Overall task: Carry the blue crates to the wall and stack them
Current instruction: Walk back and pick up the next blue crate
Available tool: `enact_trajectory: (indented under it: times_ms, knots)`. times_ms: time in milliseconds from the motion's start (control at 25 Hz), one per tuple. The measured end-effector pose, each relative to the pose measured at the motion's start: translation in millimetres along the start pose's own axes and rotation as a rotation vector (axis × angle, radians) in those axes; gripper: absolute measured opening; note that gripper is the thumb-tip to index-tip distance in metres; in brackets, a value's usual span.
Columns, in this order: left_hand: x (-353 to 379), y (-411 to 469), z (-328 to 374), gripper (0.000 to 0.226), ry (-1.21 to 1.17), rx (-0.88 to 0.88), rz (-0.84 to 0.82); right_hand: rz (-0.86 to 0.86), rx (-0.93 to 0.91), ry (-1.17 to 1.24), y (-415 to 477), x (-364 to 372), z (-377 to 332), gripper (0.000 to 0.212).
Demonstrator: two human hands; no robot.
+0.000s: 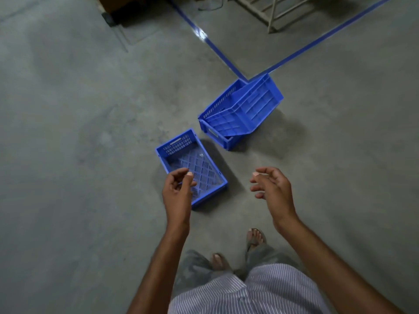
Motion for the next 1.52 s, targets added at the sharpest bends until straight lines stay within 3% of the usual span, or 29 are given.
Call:
enact_trajectory:
  times_ms: [240, 640, 880, 1080, 1360, 1520]
  knots:
    - [-33.3, 123.0, 8.2, 0.01, 0.049, 0.037, -0.102, 0.071, 0.0, 0.054, 45.4, 96.8, 10.7, 0.01]
    - [-93.3, 326.4, -19.9, 0.012, 0.289, 0.001, -0.489, 0.479, 0.059, 0.259, 51.2, 243.2, 104.5, 0.01]
    - [-80.0, 406.3, -60.0, 0.01, 0.384, 0.058, -0.549, 0.503, 0.143, 0.232, 84.2, 300.4, 176.4, 0.006]
    - [-74.4, 516.2, -137.6, 0.01, 0.509, -0.005, -0.615, 0.54, 0.224, 0.111, 147.3, 357.3, 250.0, 0.014]
    - [-38.2, 703.0, -316.8, 0.028, 0.882, 0.061, -0.771, 0.645, 0.402, -0.06, 290.8, 429.1, 451.6, 0.014]
    - [2.7, 747.2, -403.3, 0.041, 0.995, 0.113, -0.897, 0.559, 0.54, -0.372, 341.1, 443.4, 549.2, 0.04]
Point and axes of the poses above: each hand's wrist, its own y-axis towards the middle knuckle, its own x-axis out of the palm, z = x × y, the point moved 7 cm from there along y, towards the middle knuckle, and after that the axes turned 10 degrees about y, right-handed, at the moved point
